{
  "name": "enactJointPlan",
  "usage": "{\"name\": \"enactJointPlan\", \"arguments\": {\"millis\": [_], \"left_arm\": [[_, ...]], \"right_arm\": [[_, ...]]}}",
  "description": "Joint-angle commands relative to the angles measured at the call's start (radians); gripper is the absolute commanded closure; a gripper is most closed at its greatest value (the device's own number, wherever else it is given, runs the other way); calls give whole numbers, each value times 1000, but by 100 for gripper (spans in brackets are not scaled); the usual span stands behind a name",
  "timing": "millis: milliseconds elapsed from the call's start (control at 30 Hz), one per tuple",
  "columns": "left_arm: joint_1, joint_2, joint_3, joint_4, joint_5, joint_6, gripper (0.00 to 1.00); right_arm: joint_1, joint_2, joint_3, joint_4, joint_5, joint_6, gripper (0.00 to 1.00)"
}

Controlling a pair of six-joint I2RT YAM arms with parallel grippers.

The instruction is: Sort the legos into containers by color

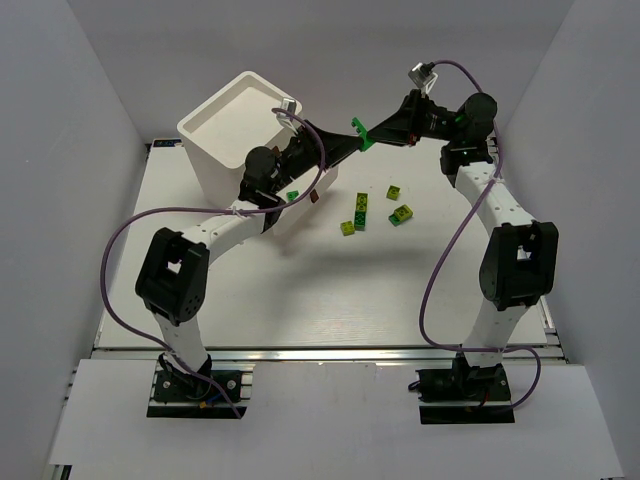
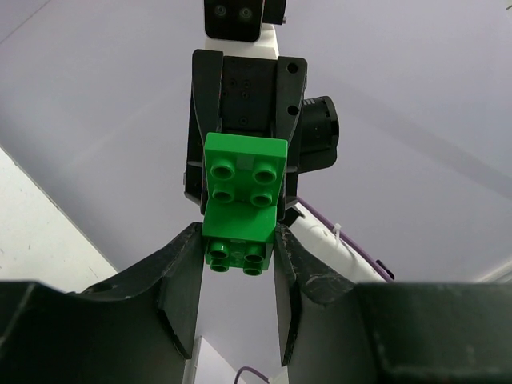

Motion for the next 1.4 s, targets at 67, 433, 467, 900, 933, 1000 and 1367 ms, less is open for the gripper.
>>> {"name": "enactJointPlan", "arguments": {"millis": [67, 433, 467, 900, 933, 1000, 1367], "left_arm": [[22, -39, 2, -8, 35, -7, 100], [123, -190, -181, -115, 41, 68, 100], [134, -193, -180, -124, 47, 85, 100], [145, -139, 312, -1360, -405, 872, 100], [145, -121, 329, -1387, -434, 890, 100], [136, -99, 374, -1456, -550, 941, 100], [105, -7, 399, -1551, -690, 976, 62]], "right_arm": [[-18, 4, 50, 24, -8, -52, 100], [-50, 41, 103, -86, -21, -177, 100], [-48, 43, 107, -104, -21, -199, 100], [-4, 31, 278, -1060, 251, -1127, 100], [-2, 20, 270, -1072, 262, -1141, 100], [10, 11, 251, -1092, 298, -1193, 100], [119, 32, 268, -1163, 559, -1400, 100]]}}
